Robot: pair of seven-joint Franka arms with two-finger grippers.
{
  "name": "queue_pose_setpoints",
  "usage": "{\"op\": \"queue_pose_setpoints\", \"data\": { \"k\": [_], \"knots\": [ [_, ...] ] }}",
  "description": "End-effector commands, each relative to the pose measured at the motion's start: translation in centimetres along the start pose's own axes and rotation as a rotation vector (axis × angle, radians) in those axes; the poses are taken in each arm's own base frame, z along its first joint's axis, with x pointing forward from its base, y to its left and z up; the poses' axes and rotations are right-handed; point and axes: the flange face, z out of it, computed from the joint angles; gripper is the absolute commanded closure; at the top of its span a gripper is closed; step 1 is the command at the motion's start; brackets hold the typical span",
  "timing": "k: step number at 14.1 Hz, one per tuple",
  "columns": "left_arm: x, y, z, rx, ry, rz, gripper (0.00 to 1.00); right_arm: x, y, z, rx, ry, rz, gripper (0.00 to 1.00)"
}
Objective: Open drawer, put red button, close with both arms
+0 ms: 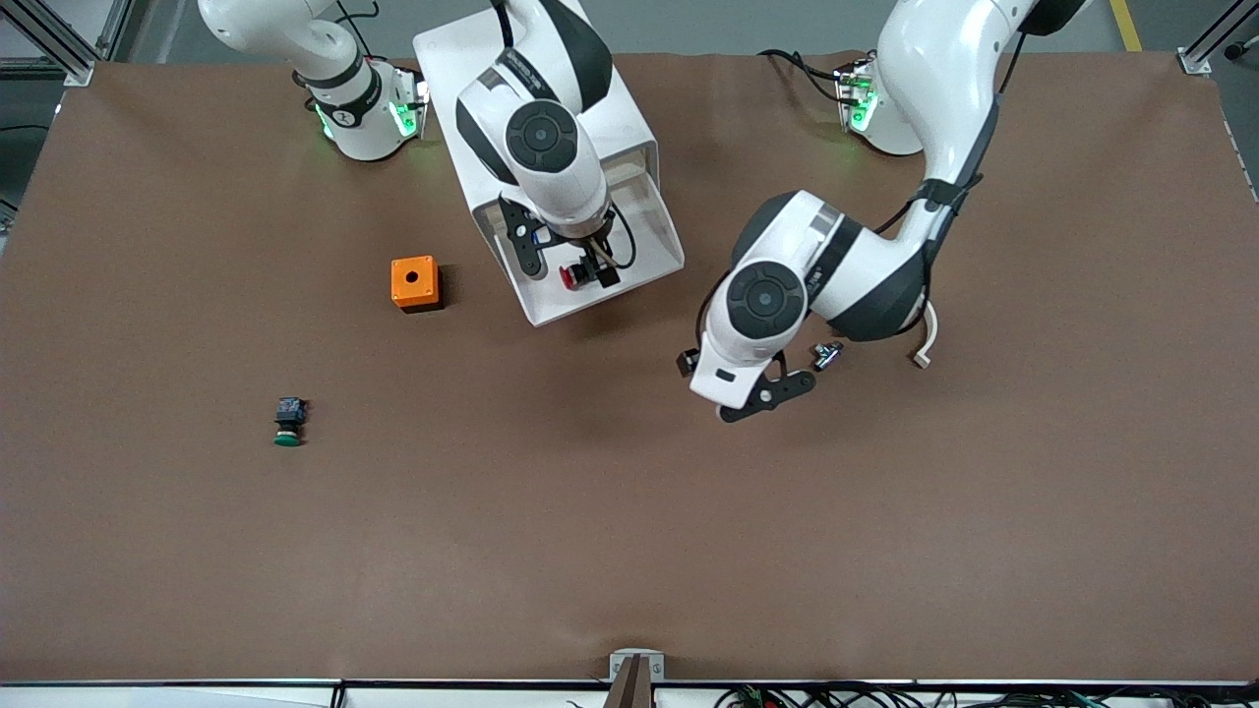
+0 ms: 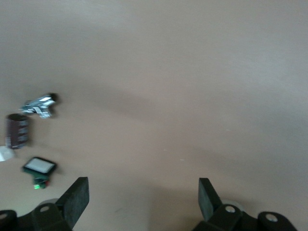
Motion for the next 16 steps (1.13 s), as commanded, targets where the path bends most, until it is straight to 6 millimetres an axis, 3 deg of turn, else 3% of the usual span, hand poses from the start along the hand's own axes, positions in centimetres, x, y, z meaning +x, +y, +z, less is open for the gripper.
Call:
{"op": "queue_pose_setpoints", "data": {
  "k": [1, 3, 6, 9, 11, 16],
  "knots": [
    [-1.3, 1.9, 1.4, -0.038, 0.015, -0.036, 0.0, 2.4, 0.2, -9.2, -0.045, -0.024, 0.023, 0.0],
    [-3.4, 3.8, 2.4, -0.053, 0.026, -0.038, 0.0, 5.7, 0.8, -14.5, -0.051, -0.036, 0.047, 0.0],
    [-6.2, 6.2, 4.2, -0.077, 0.037, -0.041, 0.0, 11.9, 3.9, -21.2, -0.004, -0.07, -0.071, 0.0],
    [-8.9, 7.9, 5.7, -0.083, 0.038, -0.022, 0.0, 18.3, 6.4, -25.0, 0.025, -0.082, -0.212, 0.0],
    [-9.4, 8.2, 5.7, -0.094, 0.023, -0.027, 0.0, 22.9, 7.5, -26.2, 0.017, -0.097, -0.335, 0.0],
    [-14.4, 10.4, 5.4, -0.156, -0.052, -0.01, 0.0, 36.4, 9.8, -27.5, 0.074, -0.104, -0.606, 0.0]
  ]
}}
